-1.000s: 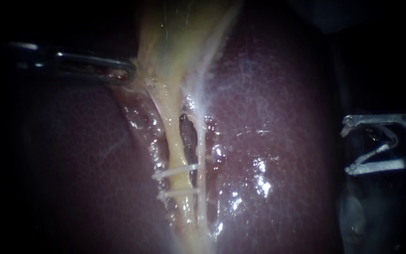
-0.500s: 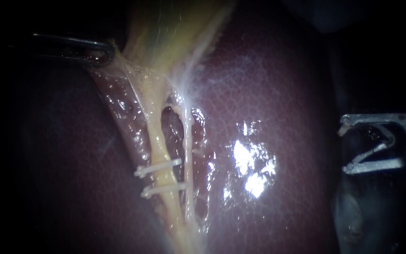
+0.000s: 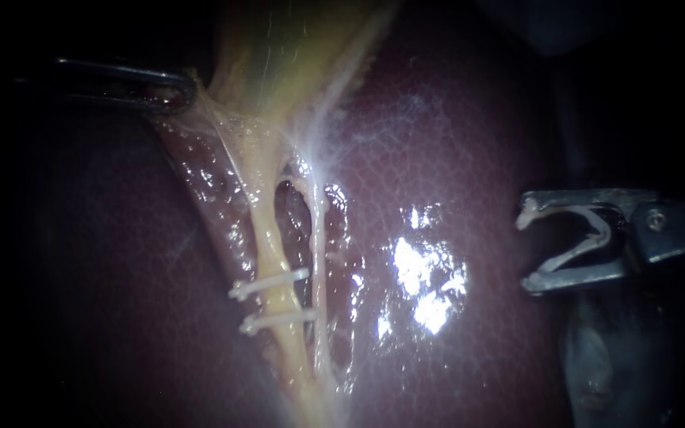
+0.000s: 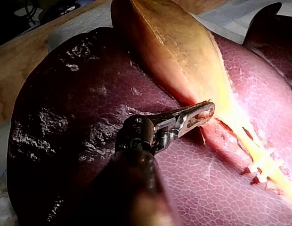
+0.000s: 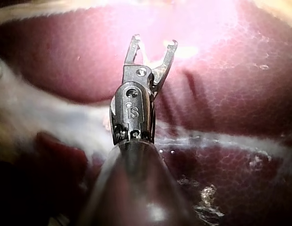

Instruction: Clipping third clip left tube

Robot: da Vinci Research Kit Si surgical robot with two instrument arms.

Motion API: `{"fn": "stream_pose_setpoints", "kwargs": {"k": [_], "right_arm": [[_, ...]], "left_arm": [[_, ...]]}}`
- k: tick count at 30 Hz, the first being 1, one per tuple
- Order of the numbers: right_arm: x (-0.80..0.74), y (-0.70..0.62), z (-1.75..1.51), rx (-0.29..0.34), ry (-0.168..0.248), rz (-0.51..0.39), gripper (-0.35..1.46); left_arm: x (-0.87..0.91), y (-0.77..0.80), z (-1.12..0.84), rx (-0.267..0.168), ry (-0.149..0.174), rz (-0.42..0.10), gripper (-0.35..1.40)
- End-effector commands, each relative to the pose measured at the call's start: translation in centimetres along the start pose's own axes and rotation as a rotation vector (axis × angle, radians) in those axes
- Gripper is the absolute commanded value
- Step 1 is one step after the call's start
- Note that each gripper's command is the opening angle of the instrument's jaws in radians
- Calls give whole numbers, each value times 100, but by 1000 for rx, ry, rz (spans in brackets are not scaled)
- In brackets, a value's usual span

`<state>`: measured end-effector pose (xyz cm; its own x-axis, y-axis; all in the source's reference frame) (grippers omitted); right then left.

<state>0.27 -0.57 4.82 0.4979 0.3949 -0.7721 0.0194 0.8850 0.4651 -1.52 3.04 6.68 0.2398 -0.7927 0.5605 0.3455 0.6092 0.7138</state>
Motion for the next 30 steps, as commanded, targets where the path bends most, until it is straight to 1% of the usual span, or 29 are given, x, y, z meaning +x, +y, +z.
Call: {"fn": "stream_pose_setpoints", "kwargs": {"k": [1,4,11,13,20,25,30], "right_arm": [[2,0,4,5,3,9,49],[6,1,15,18,10,32,48],[13,3,46,44,45,113,48],[15,4,54,51,50,131,48],[21,9,88,75,74,183,48],[20,14,110,100,93,234,48],[16,20,131,125,127,297,48]], "left_arm": [[0,0,0,-1,0,0,-35],[0,0,1,-1,0,0,-35],[0,-2,2,-2,0,0,-35],[0,-2,2,-3,-1,-1,-35],[-1,-5,3,-4,-1,-1,-35],[-2,-7,4,-3,-1,-2,-35],[-2,-9,5,-1,0,-2,-35]]}}
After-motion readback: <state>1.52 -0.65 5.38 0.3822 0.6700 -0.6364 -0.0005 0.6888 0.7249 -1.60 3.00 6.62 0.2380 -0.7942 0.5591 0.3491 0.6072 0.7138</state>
